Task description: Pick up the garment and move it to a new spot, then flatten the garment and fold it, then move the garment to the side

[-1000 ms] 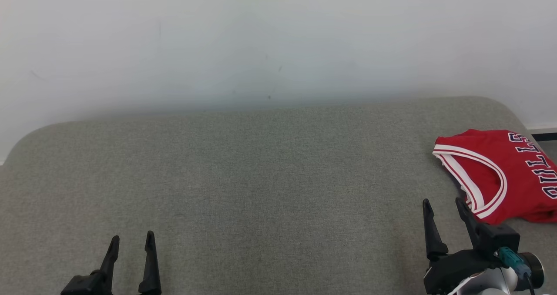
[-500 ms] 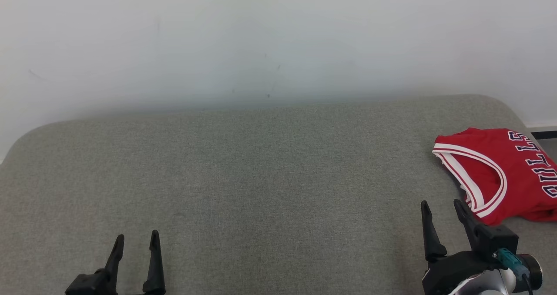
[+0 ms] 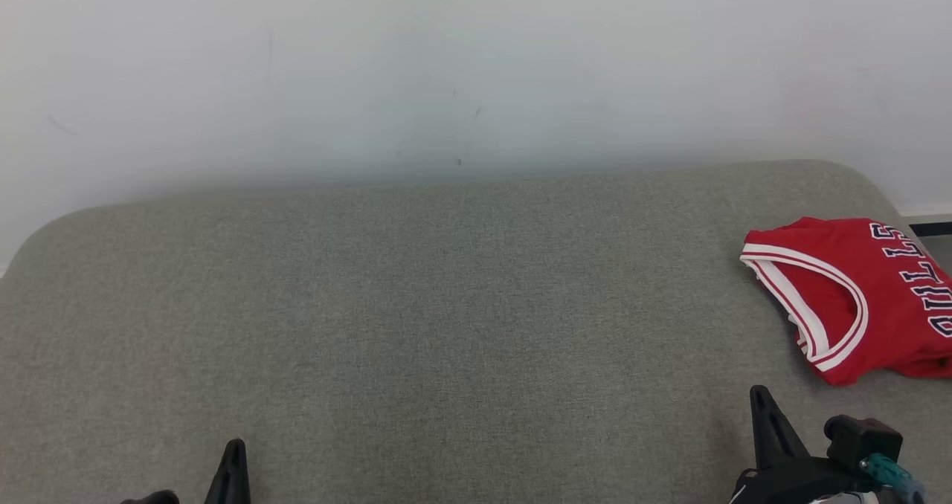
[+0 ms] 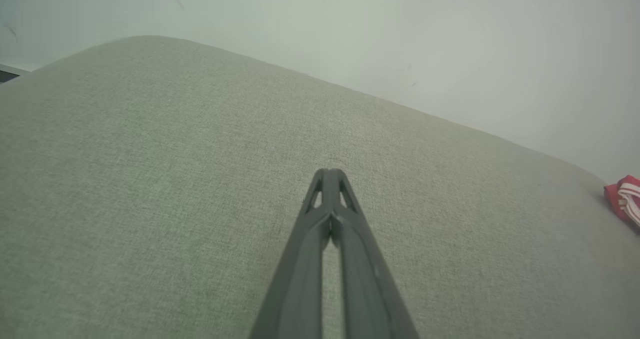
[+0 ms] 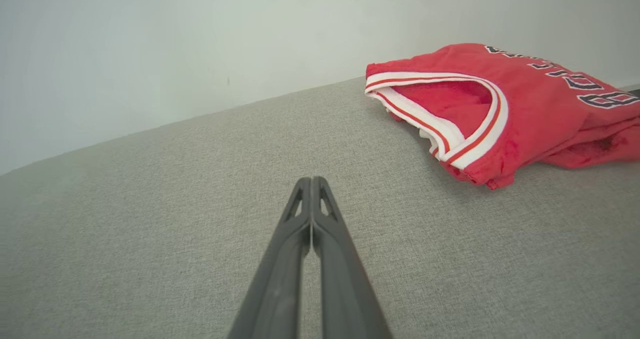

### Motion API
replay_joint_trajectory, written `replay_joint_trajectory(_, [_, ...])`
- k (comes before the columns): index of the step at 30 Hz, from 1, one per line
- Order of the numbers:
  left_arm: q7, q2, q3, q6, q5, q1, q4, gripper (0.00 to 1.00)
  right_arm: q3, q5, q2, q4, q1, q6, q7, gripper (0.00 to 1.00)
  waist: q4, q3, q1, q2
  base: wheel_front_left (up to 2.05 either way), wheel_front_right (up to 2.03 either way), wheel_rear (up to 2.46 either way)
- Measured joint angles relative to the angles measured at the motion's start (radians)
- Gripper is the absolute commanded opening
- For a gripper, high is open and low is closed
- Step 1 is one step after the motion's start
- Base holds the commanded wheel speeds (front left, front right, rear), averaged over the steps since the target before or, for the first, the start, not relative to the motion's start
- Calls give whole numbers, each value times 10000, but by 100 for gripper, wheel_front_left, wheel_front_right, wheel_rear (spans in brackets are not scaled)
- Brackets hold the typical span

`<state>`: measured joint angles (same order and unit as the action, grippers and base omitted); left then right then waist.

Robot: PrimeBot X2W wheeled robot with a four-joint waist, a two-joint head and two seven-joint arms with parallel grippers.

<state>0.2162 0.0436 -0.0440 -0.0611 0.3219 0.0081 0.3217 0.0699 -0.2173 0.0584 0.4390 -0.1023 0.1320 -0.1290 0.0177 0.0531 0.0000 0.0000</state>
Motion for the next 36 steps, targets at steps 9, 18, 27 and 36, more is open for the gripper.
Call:
replay_joint_trajectory(9, [-382,2,-42,-73,1639,-64,-117,0,0,-1756,-15,-295,4,0,249,0,-14,-43,0,0,0,0,0])
replay_joint_trajectory(18, [-742,2,-109,-109,3066,-203,-209,0,40,-3323,-23,-516,5,0,512,0,-27,-87,0,0,0,0,0])
replay_joint_trajectory(27, [-1076,6,-180,-194,4347,-294,-280,0,88,-4729,-29,-706,5,0,765,0,-40,-129,1,0,0,0,0])
replay_joint_trajectory(36, [-1384,10,-259,-278,5542,-409,-347,0,130,-6008,-33,-882,4,0,993,0,-54,-171,0,0,0,0,0])
